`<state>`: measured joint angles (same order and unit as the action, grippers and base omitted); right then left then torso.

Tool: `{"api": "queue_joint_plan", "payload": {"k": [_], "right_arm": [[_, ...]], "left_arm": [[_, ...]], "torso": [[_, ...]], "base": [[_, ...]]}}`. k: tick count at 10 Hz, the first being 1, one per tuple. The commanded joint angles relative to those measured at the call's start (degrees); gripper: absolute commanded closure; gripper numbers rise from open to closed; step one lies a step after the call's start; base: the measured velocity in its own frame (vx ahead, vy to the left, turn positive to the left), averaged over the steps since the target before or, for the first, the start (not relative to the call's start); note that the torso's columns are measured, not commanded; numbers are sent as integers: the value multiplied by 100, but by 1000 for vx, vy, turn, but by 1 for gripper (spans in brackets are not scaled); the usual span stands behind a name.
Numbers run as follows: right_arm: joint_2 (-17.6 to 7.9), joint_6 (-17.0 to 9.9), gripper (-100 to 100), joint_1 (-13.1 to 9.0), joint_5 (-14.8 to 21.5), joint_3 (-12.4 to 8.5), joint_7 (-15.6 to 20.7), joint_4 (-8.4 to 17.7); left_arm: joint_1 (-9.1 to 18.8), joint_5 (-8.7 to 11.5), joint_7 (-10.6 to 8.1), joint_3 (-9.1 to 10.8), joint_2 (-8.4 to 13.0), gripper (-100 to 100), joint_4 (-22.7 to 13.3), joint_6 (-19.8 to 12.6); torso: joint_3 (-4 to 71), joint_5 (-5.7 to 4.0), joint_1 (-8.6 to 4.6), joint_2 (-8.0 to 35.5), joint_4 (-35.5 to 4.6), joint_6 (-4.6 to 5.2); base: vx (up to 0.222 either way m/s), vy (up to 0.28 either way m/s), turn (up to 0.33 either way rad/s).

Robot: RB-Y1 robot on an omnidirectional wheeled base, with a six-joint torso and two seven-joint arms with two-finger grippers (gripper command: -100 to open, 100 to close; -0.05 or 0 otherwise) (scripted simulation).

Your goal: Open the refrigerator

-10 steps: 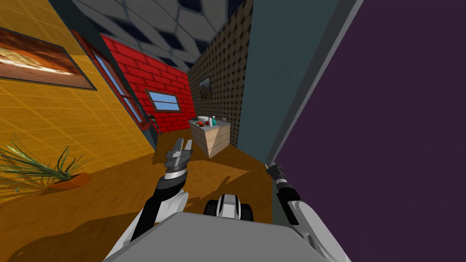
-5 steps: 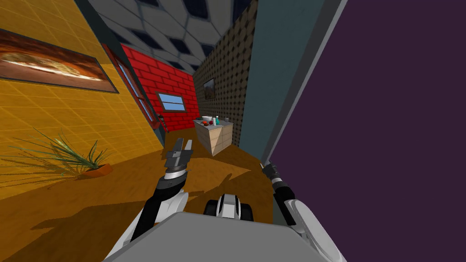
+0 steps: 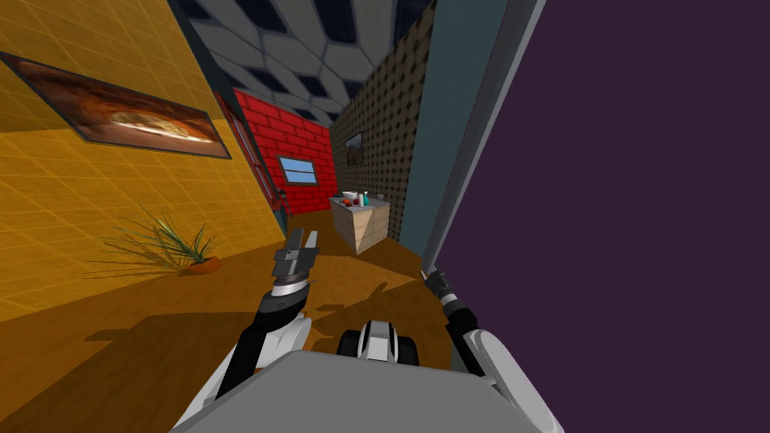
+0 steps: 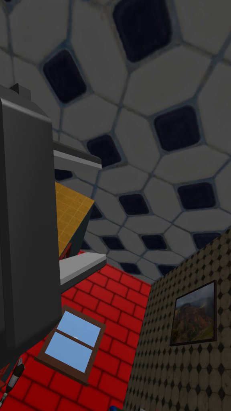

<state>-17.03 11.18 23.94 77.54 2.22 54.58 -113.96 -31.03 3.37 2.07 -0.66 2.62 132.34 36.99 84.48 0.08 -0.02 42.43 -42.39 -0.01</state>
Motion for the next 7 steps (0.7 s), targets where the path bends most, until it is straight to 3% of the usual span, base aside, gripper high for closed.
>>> {"api": "queue_joint_plan", "payload": {"k": [1, 3, 4, 6, 7], "right_arm": [[44, 263, 100, -14, -29, 61, 123, -14], [24, 441, 100, 4, 1, 232, 154, -93], [-232, 317, -100, 180, 2, 75, -149, -309], [-473, 303, -100, 374, -4, -34, -401, -587], [-593, 295, -100, 471, -8, -89, -527, -727]], "left_arm": [[-1, 0, 0, 0, 0, 0, 0, 0], [-1, 0, 0, 0, 0, 0, 0, 0], [-1, 0, 0, 0, 0, 0, 0, 0], [-4, 0, 0, 0, 0, 0, 1, 1], [-4, 0, 0, 1, 0, 0, 1, 1]], "torso": [[15, 7, -8, -19, -1, 20], [8, -3, -17, -13, 0, -2], [1, -5, -11, -5, -4, -19], [14, 10, -20, -13, -18, 36], [13, -4, -22, -15, -1, 15]], "base": [[-54, 5, 64], [-91, -10, 81], [-18, 41, 21], [89, 68, -82], [68, 49, -46]]}}
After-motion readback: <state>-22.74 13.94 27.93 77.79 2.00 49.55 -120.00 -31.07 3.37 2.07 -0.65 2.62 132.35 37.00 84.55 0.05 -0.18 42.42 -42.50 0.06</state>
